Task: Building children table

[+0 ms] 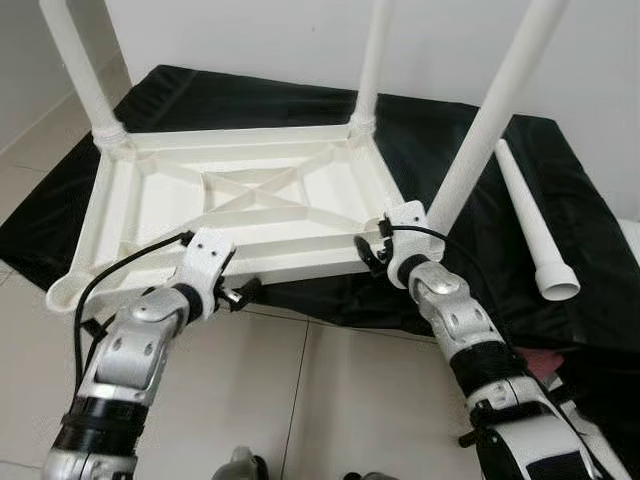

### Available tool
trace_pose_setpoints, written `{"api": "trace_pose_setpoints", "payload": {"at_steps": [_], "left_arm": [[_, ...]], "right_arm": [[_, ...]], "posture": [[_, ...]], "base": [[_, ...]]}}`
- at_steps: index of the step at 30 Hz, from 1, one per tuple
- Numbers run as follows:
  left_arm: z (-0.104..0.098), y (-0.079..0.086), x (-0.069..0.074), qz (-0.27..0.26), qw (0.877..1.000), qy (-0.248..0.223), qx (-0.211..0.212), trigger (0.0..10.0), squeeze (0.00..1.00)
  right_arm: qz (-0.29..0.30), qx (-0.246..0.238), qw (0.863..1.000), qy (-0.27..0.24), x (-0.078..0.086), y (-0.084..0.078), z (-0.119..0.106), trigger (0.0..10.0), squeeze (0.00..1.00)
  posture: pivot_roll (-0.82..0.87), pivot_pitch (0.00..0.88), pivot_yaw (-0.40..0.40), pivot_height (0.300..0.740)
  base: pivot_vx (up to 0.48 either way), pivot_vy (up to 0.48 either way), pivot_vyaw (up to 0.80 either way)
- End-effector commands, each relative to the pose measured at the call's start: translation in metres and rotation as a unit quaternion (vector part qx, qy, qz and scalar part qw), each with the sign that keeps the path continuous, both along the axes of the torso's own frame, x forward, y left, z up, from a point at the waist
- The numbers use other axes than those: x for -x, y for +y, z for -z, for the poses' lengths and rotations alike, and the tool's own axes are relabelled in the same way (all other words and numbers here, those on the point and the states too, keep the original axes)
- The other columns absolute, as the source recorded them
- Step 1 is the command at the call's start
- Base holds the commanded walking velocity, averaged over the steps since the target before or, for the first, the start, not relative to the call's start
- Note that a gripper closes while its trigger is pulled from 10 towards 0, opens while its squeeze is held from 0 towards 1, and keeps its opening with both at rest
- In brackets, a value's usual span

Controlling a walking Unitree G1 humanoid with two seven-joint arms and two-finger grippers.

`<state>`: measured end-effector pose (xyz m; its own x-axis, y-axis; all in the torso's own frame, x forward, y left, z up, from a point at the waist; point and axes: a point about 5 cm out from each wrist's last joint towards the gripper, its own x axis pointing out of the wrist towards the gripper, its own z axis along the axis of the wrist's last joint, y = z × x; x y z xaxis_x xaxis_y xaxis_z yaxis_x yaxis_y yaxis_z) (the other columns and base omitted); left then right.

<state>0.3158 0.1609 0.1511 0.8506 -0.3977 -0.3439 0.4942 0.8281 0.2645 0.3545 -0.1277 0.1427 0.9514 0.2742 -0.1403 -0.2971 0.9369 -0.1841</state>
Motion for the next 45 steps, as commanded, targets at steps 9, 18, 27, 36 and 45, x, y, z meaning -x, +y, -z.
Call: {"api": "trace_pose_setpoints", "payload": {"at_steps": [9, 18, 27, 36, 45], "left_arm": [[-0.049, -0.016, -0.031, -0.05, 0.991, -0.12, 0.017, 10.0, 0.0], [-0.047, -0.023, -0.019, 0.005, 0.992, -0.117, 0.039, 10.0, 0.0], [-0.042, -0.028, 0.007, 0.037, 0.99, -0.123, 0.061, 10.0, 0.0], [-0.036, -0.038, 0.015, 0.031, 0.989, -0.122, 0.076, 10.0, 0.0], [-0.033, -0.056, 0.02, 0.05, 0.987, -0.12, 0.091, 10.0, 0.0]], "right_arm": [[0.042, -0.002, 0.997, 0.069, 0.023, -0.021, 0.025, 10.0, 0.0], [0.067, -0.002, 0.996, 0.056, 0.034, -0.032, 0.013, 10.0, 0.0], [-0.027, -0.054, 0.996, 0.073, 0.049, 0.025, 0.013, 10.0, 0.0], [-0.074, -0.062, 0.992, 0.086, 0.055, 0.052, 0.011, 10.0, 0.0], [-0.113, -0.066, 0.991, 0.018, 0.061, 0.026, -0.023, 10.0, 0.0]], "posture": [[0.05, 0.124, -0.02, 0.74], [0.02, 0.126, -0.004, 0.74], [0.05, 0.095, -0.035, 0.74], [0.06, 0.08, -0.057, 0.74], [0.05, 0.071, -0.051, 0.74]], "base": [[0.0, 0.0, 0.0], [0.0, 0.0, 0.0], [0.0, 0.0, 0.0], [0.0, 0.0, 0.0], [0.0, 0.0, 0.0]]}}
